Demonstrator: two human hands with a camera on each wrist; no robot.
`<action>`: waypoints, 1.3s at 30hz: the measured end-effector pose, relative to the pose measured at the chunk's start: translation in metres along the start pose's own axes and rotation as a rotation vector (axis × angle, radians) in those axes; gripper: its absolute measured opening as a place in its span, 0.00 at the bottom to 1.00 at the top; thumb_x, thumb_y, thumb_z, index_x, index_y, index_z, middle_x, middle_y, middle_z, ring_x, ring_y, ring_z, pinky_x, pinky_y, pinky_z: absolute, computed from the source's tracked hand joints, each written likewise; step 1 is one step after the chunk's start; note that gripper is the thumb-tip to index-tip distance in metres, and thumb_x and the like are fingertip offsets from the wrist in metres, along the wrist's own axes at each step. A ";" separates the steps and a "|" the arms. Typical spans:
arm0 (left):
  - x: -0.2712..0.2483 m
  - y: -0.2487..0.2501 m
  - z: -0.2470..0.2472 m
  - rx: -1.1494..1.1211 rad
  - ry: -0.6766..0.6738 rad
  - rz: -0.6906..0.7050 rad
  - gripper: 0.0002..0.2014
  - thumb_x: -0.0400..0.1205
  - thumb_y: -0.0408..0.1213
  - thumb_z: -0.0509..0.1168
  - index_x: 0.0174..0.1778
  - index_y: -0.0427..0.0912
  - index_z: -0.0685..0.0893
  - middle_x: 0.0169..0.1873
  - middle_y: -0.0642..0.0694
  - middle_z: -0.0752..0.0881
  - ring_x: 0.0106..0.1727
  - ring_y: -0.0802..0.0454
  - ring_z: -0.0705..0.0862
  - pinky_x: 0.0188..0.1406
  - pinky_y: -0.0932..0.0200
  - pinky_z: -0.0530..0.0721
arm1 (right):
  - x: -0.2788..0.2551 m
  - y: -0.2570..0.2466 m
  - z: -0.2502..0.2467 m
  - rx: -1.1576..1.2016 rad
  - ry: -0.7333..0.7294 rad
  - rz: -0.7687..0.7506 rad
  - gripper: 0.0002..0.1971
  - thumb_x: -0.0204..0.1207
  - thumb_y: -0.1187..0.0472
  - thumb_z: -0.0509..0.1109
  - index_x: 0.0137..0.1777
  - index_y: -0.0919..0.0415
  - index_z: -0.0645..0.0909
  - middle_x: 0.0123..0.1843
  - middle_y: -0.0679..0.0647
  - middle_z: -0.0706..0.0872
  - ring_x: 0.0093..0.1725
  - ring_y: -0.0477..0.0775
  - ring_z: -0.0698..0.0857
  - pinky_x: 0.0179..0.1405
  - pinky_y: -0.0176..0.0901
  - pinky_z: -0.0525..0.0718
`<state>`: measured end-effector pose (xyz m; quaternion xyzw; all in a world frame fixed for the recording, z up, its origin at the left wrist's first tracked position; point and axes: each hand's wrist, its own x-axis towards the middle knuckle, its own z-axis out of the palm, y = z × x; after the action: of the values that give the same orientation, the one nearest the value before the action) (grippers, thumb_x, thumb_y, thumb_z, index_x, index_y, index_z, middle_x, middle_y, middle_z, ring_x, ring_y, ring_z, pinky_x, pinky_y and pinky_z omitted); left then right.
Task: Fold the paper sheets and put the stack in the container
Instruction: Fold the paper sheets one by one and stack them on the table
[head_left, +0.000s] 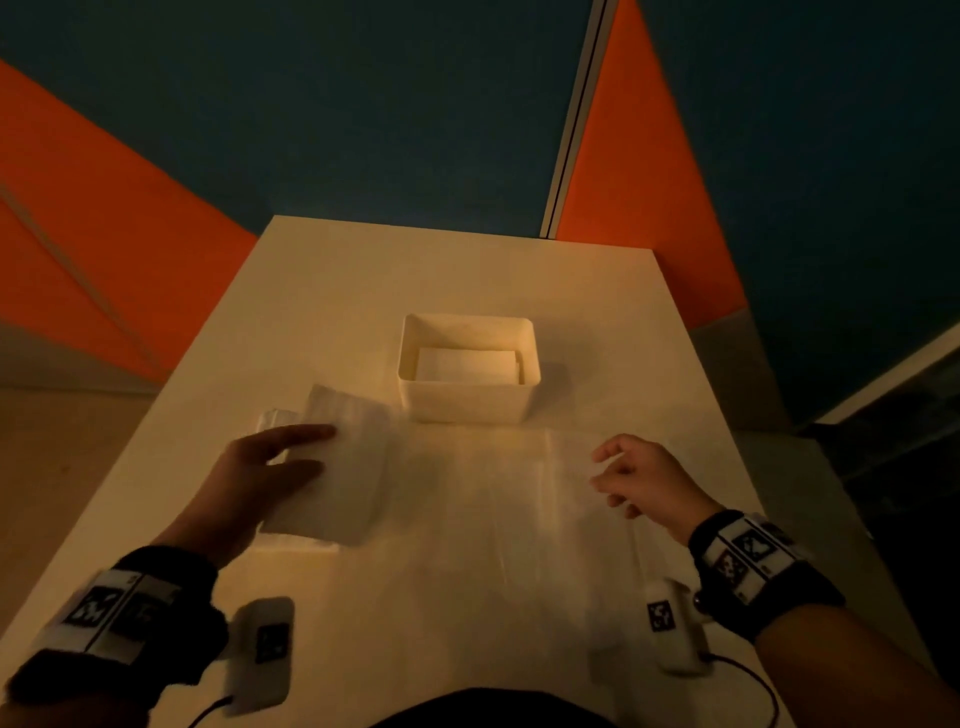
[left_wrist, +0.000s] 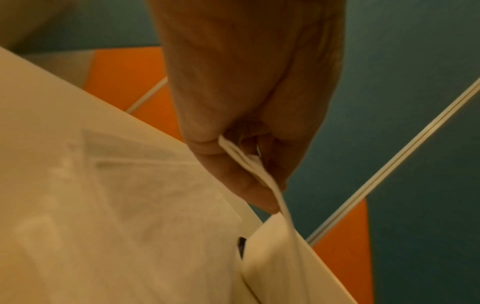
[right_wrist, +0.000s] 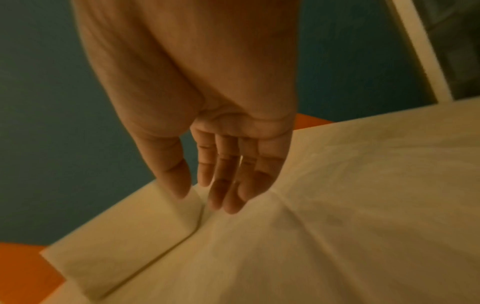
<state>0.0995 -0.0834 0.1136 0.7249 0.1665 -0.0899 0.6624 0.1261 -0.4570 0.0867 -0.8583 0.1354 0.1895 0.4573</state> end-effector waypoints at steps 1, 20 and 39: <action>0.001 -0.003 -0.006 0.017 0.028 -0.003 0.15 0.79 0.23 0.64 0.55 0.45 0.86 0.50 0.46 0.84 0.44 0.38 0.85 0.31 0.59 0.89 | 0.004 0.007 -0.004 -0.076 0.017 0.012 0.10 0.72 0.68 0.73 0.51 0.58 0.80 0.41 0.58 0.85 0.40 0.55 0.84 0.34 0.41 0.78; 0.025 -0.044 -0.022 0.928 0.253 0.177 0.15 0.65 0.27 0.79 0.48 0.37 0.91 0.52 0.32 0.83 0.51 0.31 0.84 0.56 0.43 0.79 | 0.036 0.020 -0.020 -0.959 -0.055 0.082 0.36 0.61 0.51 0.82 0.69 0.45 0.69 0.69 0.50 0.69 0.68 0.60 0.72 0.66 0.55 0.74; 0.021 -0.042 -0.017 1.153 0.279 0.063 0.19 0.71 0.43 0.76 0.59 0.52 0.86 0.69 0.38 0.71 0.64 0.29 0.72 0.59 0.35 0.76 | 0.034 0.025 -0.017 -0.989 -0.015 0.006 0.33 0.60 0.49 0.83 0.64 0.47 0.71 0.66 0.48 0.75 0.66 0.57 0.74 0.65 0.55 0.72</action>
<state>0.1022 -0.0612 0.0691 0.9773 0.1546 -0.0498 0.1357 0.1498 -0.4870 0.0615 -0.9707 0.0285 0.2387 -0.0044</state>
